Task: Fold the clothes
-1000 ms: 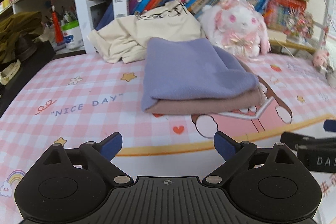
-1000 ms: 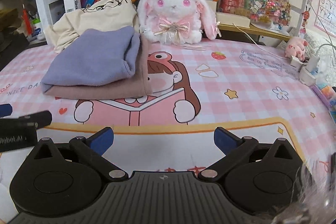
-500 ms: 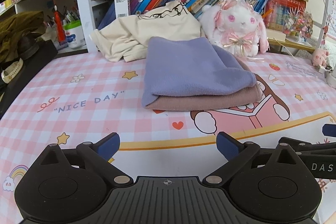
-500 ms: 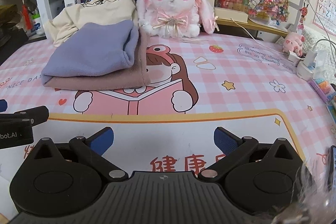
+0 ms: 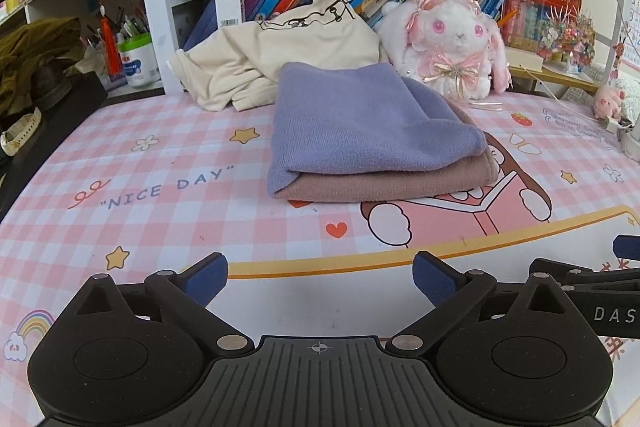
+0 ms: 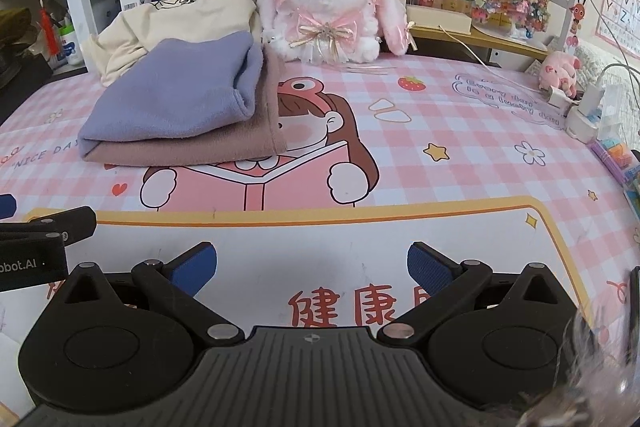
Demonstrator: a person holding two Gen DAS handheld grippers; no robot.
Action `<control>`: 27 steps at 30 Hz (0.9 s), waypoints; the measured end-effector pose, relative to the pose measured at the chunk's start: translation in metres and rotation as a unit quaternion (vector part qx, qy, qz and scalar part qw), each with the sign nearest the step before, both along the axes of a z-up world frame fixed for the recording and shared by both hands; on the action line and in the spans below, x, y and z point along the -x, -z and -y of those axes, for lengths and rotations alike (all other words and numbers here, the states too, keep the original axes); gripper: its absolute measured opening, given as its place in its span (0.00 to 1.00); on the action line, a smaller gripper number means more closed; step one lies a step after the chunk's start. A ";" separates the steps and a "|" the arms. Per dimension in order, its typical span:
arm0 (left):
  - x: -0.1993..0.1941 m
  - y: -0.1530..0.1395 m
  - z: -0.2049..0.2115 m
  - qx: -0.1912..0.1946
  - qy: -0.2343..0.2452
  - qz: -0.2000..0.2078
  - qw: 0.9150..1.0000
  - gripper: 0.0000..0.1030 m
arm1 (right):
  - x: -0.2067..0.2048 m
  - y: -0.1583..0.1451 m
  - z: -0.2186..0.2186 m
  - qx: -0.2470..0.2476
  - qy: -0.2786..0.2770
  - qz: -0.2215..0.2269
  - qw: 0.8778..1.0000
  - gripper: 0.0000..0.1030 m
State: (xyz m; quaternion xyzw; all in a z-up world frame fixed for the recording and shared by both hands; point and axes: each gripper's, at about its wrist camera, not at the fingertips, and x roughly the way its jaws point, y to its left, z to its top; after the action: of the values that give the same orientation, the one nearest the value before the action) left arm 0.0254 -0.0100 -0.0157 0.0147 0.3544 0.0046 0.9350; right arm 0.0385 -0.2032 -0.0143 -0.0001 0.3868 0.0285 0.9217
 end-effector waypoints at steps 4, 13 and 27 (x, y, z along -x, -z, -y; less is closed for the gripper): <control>0.000 0.001 0.000 -0.001 0.000 0.000 1.000 0.98 | 0.000 0.000 0.000 0.000 0.000 -0.001 1.000 1.00; 0.000 0.002 0.000 -0.005 -0.002 0.004 1.000 0.98 | -0.001 0.001 -0.001 0.000 0.000 -0.002 1.000 1.00; -0.004 0.003 -0.003 0.019 -0.002 -0.010 1.000 0.99 | -0.002 0.003 -0.002 -0.002 0.000 -0.007 1.000 1.00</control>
State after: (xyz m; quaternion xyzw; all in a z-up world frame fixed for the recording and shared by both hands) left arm 0.0290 -0.0073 -0.0191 -0.0032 0.3642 -0.0003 0.9313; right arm 0.0410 -0.2013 -0.0175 0.0019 0.3933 0.0297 0.9189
